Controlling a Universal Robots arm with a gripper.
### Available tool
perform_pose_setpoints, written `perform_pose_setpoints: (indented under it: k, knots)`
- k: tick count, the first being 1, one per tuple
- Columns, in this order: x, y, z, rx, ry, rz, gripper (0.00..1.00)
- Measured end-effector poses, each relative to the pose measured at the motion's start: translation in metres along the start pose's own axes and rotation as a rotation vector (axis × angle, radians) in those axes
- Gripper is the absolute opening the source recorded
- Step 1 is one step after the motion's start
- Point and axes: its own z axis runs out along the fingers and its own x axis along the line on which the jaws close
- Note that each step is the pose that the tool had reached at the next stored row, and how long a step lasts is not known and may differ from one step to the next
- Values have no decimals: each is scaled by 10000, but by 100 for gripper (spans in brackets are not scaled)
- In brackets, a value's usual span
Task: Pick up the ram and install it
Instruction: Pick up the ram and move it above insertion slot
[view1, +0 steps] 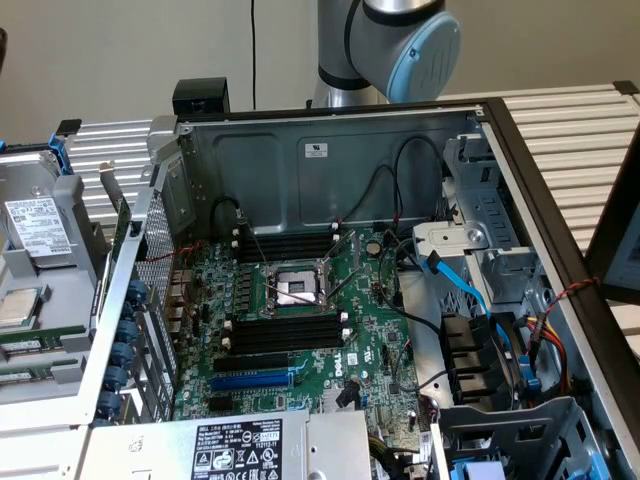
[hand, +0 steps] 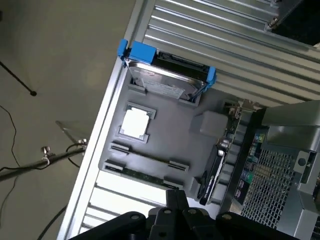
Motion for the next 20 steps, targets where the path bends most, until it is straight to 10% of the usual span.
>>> perform_pose_setpoints:
  k: [20]
  knots:
    - [0, 0, 2, -69, 115, -3638, 11]
